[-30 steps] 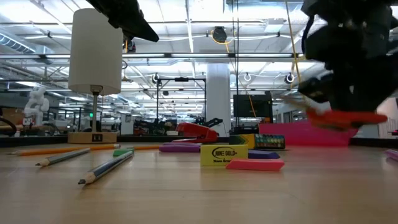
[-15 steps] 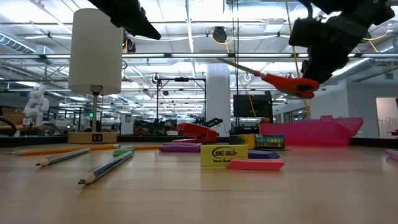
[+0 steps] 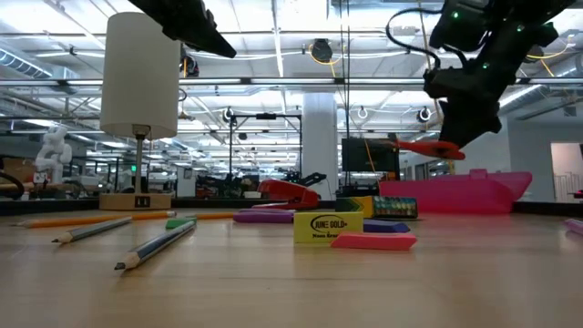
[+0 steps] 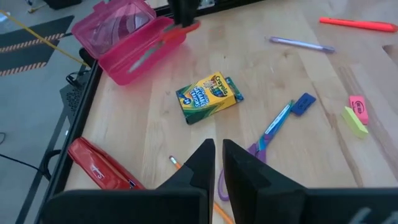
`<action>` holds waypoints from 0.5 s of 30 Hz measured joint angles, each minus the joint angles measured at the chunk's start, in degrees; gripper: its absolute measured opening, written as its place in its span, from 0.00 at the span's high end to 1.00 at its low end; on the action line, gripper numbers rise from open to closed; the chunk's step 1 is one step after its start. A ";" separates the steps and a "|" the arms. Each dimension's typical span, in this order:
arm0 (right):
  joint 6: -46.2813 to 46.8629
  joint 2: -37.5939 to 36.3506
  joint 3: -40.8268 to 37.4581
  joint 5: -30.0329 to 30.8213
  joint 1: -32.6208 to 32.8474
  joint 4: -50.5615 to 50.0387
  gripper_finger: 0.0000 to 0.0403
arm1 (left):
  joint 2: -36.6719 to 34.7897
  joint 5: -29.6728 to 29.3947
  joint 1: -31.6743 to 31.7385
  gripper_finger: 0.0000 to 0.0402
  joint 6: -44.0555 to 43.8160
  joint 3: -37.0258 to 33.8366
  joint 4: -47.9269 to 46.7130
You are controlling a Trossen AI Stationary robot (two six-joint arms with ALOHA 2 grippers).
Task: Pack school essentials
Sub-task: Put the orange scissors into the pink supply box
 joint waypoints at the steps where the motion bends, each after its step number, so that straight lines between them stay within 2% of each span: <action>1: -0.17 -0.04 0.36 0.16 -1.45 -1.53 0.82 | 0.00 0.00 0.00 0.91 -0.34 0.00 0.01; 6: -1.80 -0.04 2.81 1.21 -7.26 -10.00 0.82 | 0.00 0.00 0.00 0.91 -1.16 -0.01 0.02; 15: -5.01 -0.01 3.62 4.16 -15.06 -15.43 0.81 | -0.02 0.00 0.00 0.91 -1.13 -0.02 2.72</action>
